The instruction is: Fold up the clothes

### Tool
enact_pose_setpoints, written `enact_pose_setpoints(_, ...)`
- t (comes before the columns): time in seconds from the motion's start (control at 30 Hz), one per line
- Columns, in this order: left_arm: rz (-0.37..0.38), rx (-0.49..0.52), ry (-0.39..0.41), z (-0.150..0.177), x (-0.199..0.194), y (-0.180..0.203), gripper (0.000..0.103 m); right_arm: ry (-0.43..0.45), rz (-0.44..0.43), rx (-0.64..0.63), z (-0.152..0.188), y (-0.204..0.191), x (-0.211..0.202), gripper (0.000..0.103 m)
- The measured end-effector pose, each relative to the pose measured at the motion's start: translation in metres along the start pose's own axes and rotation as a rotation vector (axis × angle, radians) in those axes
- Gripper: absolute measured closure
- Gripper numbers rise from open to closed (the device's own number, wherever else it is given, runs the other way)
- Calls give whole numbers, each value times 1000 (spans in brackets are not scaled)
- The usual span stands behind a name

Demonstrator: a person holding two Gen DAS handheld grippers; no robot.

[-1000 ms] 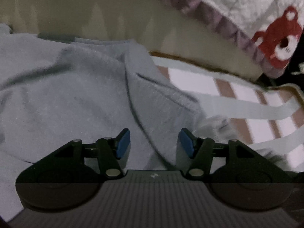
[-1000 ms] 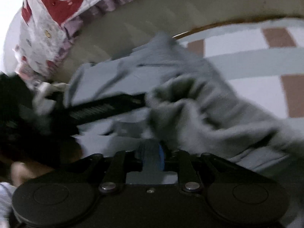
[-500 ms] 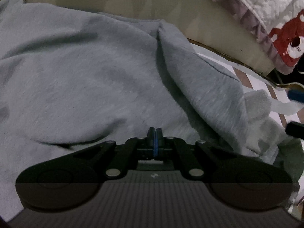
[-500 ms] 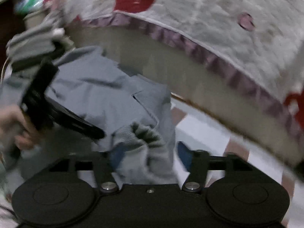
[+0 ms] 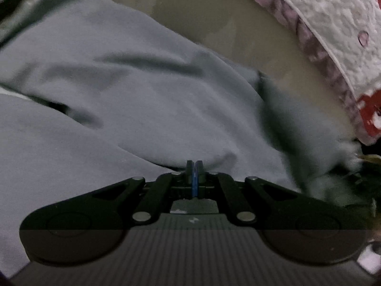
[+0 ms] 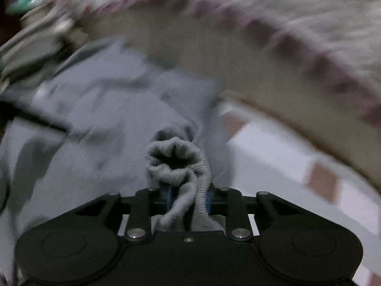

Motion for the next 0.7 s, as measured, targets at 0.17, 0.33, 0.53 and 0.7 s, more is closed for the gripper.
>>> enact_pose_setpoints(0.17, -16, -51, 52, -9, -13, -9, 103, 80, 360, 203, -10, 97, -53, 92)
enact_pose_setpoints(0.33, -80, -35, 64, -10, -30, -28, 102, -26, 523, 351, 17, 180, -47, 92)
enact_pose_setpoints(0.53, -163, -95, 58, -1, -47, -73, 102, -133, 512, 585, 73, 237, -18, 62)
enact_pose_setpoints(0.7, -241, -156, 62, 5, -76, -108, 99, -27, 364, 701, 81, 206, -58, 59)
Point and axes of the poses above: each gripper's, at about its wrist camera, not at the fingertips, and x roughly the way its jaws point, y to its right, z to its underside, the point moved 7 cm from there along x, roughly the way its jaws point, and after that the axes turned 9 degrees about -x, right-handed, at the moved point
